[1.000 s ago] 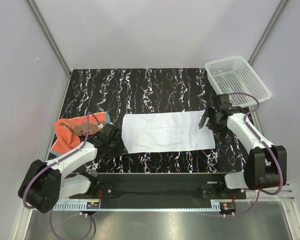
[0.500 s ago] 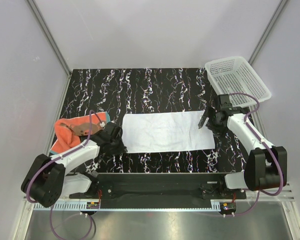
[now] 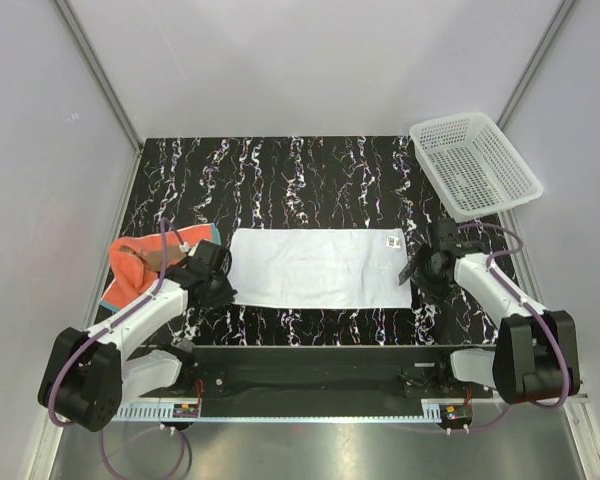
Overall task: Roll the towels
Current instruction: Flatten the towel, then fold the towel
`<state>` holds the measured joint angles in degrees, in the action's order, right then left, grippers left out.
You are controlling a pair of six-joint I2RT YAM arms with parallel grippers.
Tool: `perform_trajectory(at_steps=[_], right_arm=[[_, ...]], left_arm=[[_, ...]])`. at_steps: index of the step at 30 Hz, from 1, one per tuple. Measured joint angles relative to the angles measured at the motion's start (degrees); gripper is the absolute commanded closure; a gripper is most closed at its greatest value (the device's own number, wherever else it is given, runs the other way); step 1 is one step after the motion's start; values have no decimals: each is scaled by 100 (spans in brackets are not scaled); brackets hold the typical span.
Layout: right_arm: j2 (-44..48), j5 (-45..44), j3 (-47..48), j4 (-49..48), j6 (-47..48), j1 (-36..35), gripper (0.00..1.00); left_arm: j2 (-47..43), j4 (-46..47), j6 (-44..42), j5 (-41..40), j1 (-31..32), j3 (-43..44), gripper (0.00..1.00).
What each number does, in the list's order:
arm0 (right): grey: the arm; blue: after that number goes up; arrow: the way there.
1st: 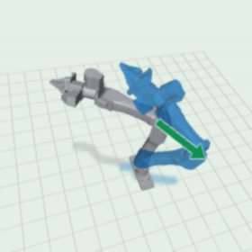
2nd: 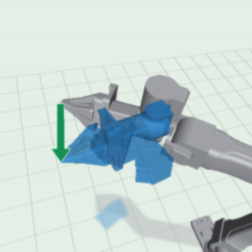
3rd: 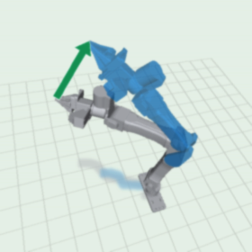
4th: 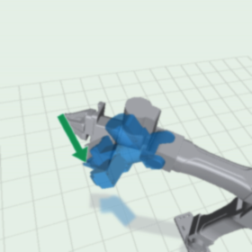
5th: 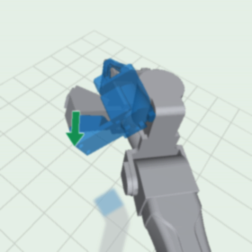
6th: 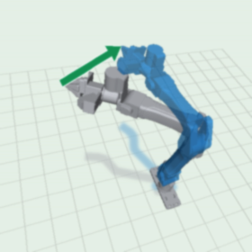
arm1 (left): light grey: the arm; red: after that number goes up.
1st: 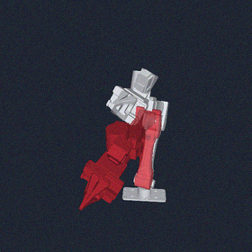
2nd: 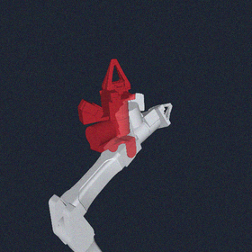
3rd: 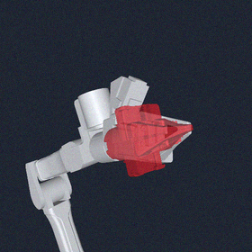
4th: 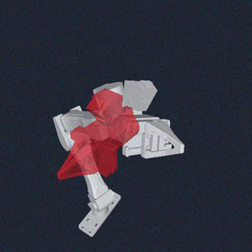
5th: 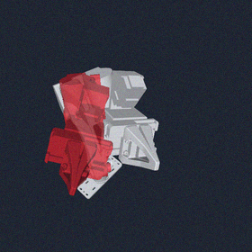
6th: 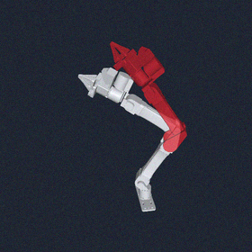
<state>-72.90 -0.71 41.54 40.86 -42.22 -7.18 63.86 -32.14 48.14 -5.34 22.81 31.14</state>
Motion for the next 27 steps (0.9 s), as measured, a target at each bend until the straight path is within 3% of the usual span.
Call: perform_trajectory(at_steps=[4,14,21,27], right_arm=[[387,33,-442,-28,-363,0,29],[409,153,-839,-136,-645,-2,60],[120,203,-813,-286,-649,-2,65],[-103,343,-723,-389,-621,-2,85]], left_arm=[[0,33,-79,17,0,-50,100],[90,92,-243,81,-7,-175,100],[116,116,-308,83,-11,-175,100],[114,138,-315,83,-22,-175,100]])
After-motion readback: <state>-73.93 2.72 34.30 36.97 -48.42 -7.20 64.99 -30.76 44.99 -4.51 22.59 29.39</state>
